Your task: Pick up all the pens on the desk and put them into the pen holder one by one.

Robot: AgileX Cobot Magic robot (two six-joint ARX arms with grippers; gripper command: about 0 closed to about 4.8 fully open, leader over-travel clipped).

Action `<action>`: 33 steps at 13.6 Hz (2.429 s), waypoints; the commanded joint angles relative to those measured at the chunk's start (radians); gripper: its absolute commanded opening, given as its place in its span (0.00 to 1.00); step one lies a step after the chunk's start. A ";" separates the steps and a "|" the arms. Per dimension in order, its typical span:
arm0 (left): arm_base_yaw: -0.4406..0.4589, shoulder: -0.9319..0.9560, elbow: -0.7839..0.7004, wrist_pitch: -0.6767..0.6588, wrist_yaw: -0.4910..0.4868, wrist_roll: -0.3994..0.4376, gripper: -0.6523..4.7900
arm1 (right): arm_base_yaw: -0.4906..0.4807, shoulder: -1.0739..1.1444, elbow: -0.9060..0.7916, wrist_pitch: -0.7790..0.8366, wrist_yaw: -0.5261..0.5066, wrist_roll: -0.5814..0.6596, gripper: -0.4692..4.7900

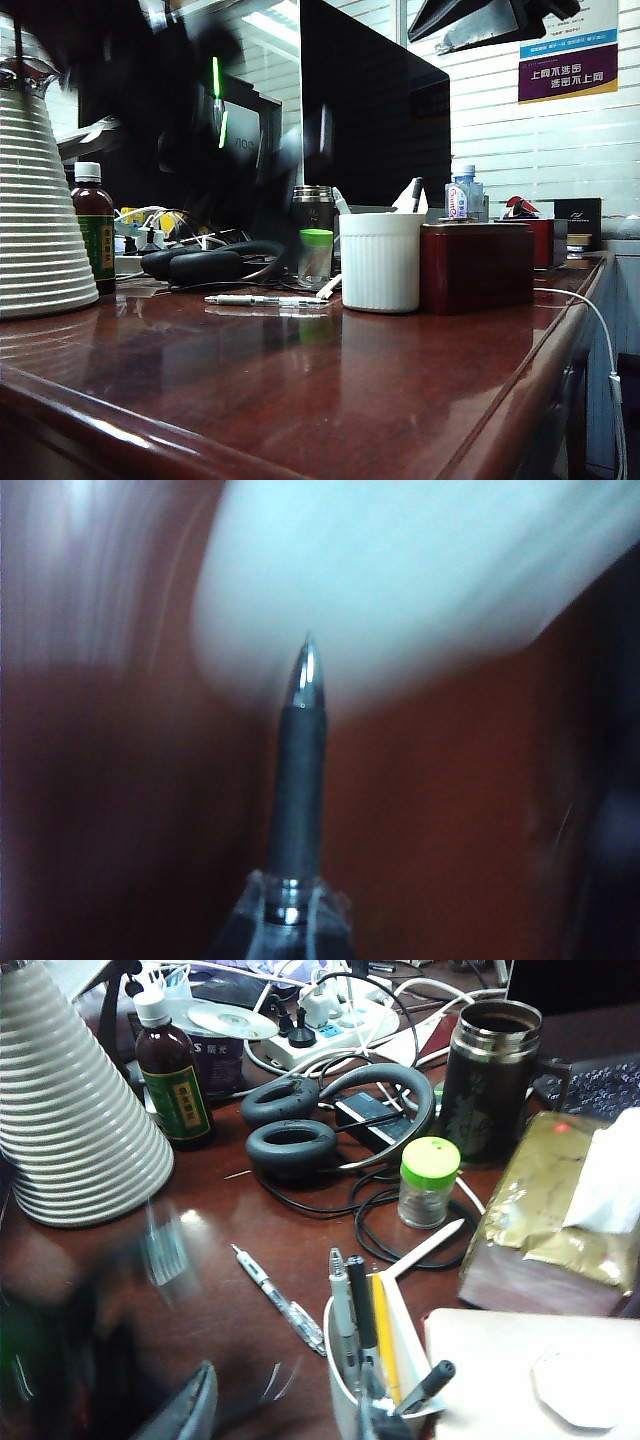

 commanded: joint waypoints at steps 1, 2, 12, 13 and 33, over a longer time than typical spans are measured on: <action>0.006 -0.053 0.064 0.235 0.006 0.006 0.11 | -0.007 -0.016 0.006 0.018 0.032 -0.024 0.44; 0.006 -0.056 0.068 0.330 0.018 0.022 0.11 | -0.020 -0.018 0.006 0.021 0.036 -0.024 0.44; 0.005 0.194 0.065 1.085 0.087 0.109 0.11 | -0.137 -0.032 0.006 0.009 0.040 -0.083 0.44; 0.005 0.235 0.065 1.138 0.066 0.097 0.11 | -0.137 -0.031 0.006 0.009 0.040 -0.101 0.44; -0.087 0.352 0.140 1.325 -0.130 0.062 0.42 | -0.138 -0.031 0.005 -0.020 0.057 -0.127 0.44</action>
